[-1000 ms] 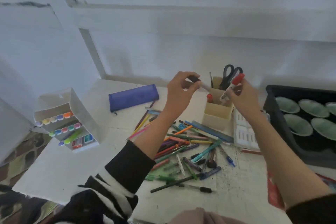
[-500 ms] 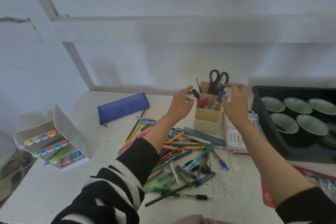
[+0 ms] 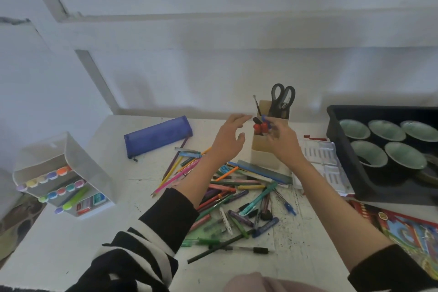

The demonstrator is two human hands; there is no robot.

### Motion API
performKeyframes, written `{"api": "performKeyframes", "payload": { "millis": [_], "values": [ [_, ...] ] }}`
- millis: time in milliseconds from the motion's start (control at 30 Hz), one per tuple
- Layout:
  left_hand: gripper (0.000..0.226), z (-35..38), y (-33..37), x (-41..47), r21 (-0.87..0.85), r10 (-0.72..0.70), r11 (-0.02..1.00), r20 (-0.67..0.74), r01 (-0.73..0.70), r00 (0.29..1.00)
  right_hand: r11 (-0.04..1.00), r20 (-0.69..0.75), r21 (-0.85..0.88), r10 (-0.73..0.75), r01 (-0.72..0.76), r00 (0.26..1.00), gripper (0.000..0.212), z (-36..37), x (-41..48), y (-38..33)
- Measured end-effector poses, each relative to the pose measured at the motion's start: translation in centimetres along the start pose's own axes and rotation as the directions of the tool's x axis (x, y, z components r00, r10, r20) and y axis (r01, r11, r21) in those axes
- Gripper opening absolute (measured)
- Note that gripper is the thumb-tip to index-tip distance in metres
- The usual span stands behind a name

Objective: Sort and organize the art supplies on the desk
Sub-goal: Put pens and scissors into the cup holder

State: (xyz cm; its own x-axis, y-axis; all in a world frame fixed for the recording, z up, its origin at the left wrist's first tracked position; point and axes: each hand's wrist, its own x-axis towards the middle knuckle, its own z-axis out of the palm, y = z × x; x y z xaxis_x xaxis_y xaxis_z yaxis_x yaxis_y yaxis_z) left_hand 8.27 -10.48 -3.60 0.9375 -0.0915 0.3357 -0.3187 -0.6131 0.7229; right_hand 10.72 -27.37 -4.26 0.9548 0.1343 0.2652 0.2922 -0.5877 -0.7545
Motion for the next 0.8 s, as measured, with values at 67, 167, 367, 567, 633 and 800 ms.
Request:
{"api": "performKeyframes", "payload": {
  "millis": [67,167,367,567,633,800],
  "values": [
    [0.051,-0.3,-0.5,-0.8,-0.005,-0.018,1.0,-0.018,0.018,1.0,0.999,0.07,-0.02,-0.029,0.031,0.997,0.048,-0.1,-0.1,0.2],
    [0.047,-0.9,-1.3,-2.6,-0.032,-0.019,0.999,-0.05,0.017,0.999,0.999,-0.025,0.011,-0.05,0.051,0.998,0.052,-0.5,-0.9,0.4],
    [0.043,-2.9,-3.3,-7.6,-0.079,-0.149,0.987,-0.135,0.139,0.98,0.988,-0.238,-0.003,-0.153,0.157,0.959,0.04,-1.3,-5.2,2.7],
    [0.043,-4.2,-3.3,-13.2,-0.061,-0.273,0.962,-0.302,0.268,0.913,0.983,-0.235,-0.078,-0.182,0.168,0.955,0.038,-0.2,-10.8,5.4],
    [0.042,-4.4,-3.7,-15.7,-0.003,-0.302,0.947,-0.359,0.323,0.883,0.967,-0.197,-0.138,-0.238,0.213,0.951,0.039,-0.2,-12.2,6.7],
    [0.033,-4.8,-6.5,-22.4,0.306,-0.367,0.778,-0.488,0.549,0.792,0.9,-0.102,-0.266,-0.382,0.345,0.918,0.031,-0.3,-14.2,8.2]
  ]
}}
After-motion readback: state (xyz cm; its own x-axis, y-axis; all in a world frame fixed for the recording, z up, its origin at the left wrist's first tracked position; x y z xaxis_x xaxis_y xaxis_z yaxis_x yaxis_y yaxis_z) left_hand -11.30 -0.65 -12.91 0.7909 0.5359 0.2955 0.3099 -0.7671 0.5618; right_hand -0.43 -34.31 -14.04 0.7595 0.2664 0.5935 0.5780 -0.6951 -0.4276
